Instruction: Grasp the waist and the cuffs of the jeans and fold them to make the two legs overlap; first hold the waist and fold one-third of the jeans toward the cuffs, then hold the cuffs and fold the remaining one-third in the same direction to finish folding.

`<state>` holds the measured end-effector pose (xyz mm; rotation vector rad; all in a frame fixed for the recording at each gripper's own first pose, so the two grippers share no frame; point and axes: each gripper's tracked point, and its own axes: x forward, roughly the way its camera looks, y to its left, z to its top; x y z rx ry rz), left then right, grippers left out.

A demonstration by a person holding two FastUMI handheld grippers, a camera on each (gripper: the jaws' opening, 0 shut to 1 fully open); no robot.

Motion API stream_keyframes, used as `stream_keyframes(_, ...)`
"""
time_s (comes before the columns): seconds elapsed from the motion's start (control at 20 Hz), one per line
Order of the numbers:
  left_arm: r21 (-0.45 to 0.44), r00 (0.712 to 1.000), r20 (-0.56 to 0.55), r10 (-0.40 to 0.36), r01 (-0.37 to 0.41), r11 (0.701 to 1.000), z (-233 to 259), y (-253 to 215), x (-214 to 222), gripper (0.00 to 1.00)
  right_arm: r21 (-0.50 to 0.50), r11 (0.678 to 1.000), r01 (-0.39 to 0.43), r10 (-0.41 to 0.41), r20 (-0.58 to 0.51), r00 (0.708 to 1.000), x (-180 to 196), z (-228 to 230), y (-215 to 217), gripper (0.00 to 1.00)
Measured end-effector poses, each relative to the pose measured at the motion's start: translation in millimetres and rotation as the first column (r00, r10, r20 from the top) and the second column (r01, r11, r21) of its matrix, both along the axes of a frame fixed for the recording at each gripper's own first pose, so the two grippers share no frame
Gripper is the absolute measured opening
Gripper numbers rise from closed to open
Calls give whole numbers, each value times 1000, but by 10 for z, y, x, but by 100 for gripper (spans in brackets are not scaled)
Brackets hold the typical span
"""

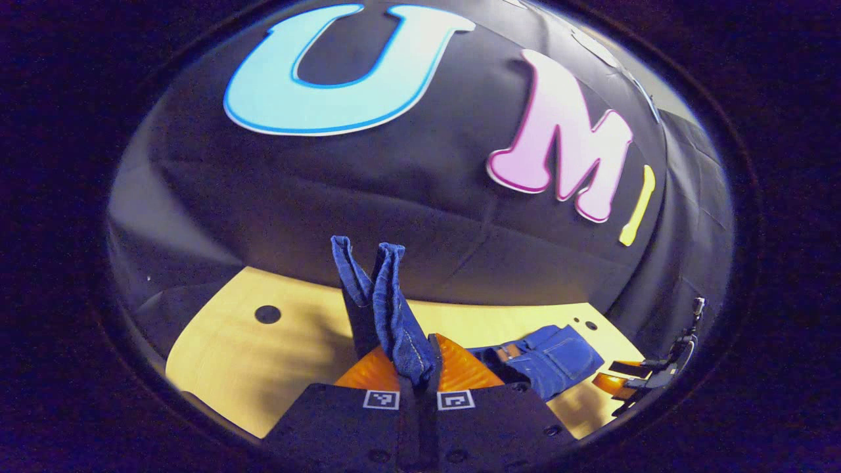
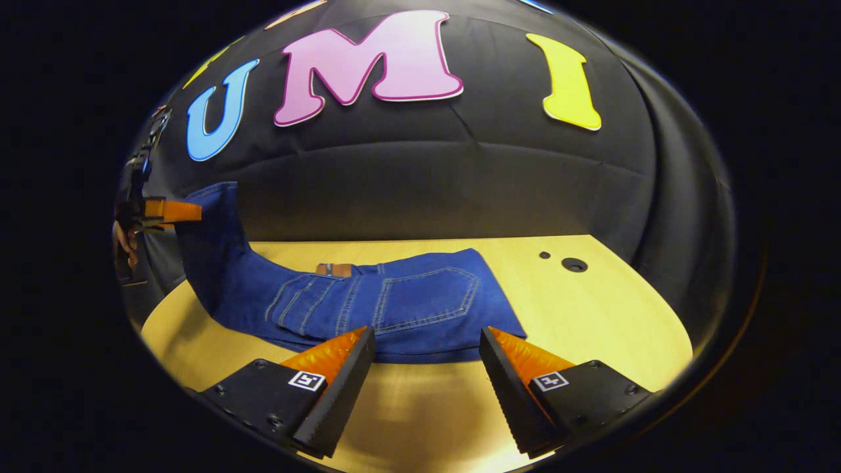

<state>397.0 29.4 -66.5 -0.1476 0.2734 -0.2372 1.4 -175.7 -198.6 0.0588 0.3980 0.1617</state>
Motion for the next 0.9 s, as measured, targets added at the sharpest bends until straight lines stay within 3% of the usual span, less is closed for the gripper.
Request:
stream_keyframes(0.5, -61, 984, -25, -178, 176, 983, 126, -2053, 112, 6, -22, 993, 116, -115, 41, 993, 39, 159, -913, 98)
stream_keyframes(0.8, -30, 942, -128, -312, 310, 950, -404, -3117, 99, 6, 29, 978, 208, -209, 11, 978, -79, 95, -1357, 98)
stream_keyframes(0.9, -36, 934, -169, -315, 314, 949, -672, -3291, 141, 7, 45, 975, 216, -216, -2, 976, -122, 52, -1352, 98)
